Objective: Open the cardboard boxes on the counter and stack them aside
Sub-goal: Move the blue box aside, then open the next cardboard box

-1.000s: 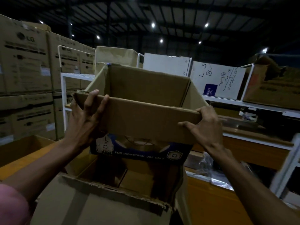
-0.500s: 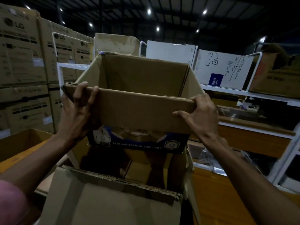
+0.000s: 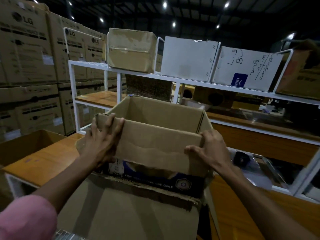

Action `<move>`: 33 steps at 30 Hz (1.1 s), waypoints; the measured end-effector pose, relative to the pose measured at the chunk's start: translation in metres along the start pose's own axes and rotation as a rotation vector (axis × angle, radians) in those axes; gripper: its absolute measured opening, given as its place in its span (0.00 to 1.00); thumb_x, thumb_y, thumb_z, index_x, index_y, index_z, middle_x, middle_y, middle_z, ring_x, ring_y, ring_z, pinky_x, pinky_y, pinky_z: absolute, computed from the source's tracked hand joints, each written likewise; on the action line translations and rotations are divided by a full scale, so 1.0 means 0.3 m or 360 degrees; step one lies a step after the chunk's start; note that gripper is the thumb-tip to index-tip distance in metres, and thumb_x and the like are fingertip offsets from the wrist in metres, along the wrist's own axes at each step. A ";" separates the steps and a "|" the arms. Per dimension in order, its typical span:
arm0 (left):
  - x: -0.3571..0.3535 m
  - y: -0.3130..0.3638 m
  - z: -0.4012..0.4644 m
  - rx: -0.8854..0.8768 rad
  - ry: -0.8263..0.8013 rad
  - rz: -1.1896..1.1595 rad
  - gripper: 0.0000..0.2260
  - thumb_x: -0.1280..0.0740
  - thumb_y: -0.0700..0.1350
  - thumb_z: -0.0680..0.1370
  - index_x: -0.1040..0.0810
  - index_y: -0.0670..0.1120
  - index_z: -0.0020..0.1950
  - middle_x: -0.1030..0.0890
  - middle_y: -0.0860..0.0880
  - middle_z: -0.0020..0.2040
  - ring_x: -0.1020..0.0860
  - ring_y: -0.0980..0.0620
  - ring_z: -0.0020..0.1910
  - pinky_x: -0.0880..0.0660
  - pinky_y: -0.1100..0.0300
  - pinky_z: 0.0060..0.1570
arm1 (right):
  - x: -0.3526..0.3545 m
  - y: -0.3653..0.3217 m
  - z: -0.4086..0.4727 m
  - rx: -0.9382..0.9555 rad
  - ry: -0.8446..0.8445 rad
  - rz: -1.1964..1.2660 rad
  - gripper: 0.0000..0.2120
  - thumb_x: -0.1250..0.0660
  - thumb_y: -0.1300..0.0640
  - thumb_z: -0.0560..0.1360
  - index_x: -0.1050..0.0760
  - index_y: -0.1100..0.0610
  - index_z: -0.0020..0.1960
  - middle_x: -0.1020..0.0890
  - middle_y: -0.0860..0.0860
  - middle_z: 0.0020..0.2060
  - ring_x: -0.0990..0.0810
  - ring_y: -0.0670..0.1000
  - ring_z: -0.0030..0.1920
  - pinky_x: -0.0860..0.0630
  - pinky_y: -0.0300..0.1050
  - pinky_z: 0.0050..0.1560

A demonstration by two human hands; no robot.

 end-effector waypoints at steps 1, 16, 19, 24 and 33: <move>-0.037 -0.001 0.001 0.0030 -0.0192 0.0026 0.68 0.20 0.62 0.59 0.71 0.58 0.79 0.70 0.46 0.80 0.62 0.22 0.74 0.48 0.19 0.66 | -0.034 0.012 -0.018 -0.0029 -0.0110 -0.0005 0.32 0.28 0.33 0.68 0.27 0.53 0.63 0.25 0.52 0.59 0.29 0.54 0.61 0.26 0.53 0.59; -0.185 0.351 -0.076 -0.0180 -0.0424 -0.0129 0.31 0.37 0.52 0.78 0.43 0.51 0.80 0.48 0.47 0.82 0.52 0.39 0.80 0.44 0.33 0.72 | -0.271 -0.065 -0.165 0.0124 -0.0721 -0.0008 0.30 0.38 0.36 0.78 0.40 0.44 0.75 0.52 0.47 0.81 0.52 0.61 0.79 0.43 0.66 0.75; -0.190 0.467 -0.056 -0.0260 -0.0351 -0.0216 0.30 0.37 0.51 0.79 0.44 0.50 0.79 0.49 0.45 0.82 0.51 0.39 0.80 0.43 0.33 0.72 | -0.271 -0.048 -0.177 0.0127 -0.0772 -0.0072 0.33 0.39 0.35 0.78 0.44 0.46 0.78 0.53 0.46 0.81 0.54 0.61 0.80 0.45 0.68 0.75; -0.232 0.610 -0.012 -0.0328 -0.0425 -0.0211 0.35 0.39 0.52 0.80 0.54 0.50 0.82 0.54 0.48 0.83 0.55 0.41 0.81 0.45 0.33 0.73 | -0.312 0.002 -0.176 0.0083 -0.0905 -0.0233 0.33 0.44 0.32 0.78 0.40 0.50 0.76 0.43 0.49 0.80 0.53 0.59 0.80 0.50 0.69 0.74; -0.322 0.703 -0.048 -0.0312 -0.0669 -0.0226 0.26 0.49 0.53 0.84 0.47 0.48 0.81 0.48 0.49 0.83 0.51 0.44 0.81 0.48 0.31 0.73 | -0.369 0.092 -0.265 0.0064 -0.0966 -0.0240 0.33 0.49 0.34 0.80 0.45 0.50 0.80 0.46 0.48 0.81 0.58 0.59 0.80 0.58 0.67 0.76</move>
Point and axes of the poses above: each hand's wrist, its own z-axis towards the middle knuckle, its own x-axis out of the back of the hand, y = z × x, the point moved 8 cm from there along z, towards the middle knuckle
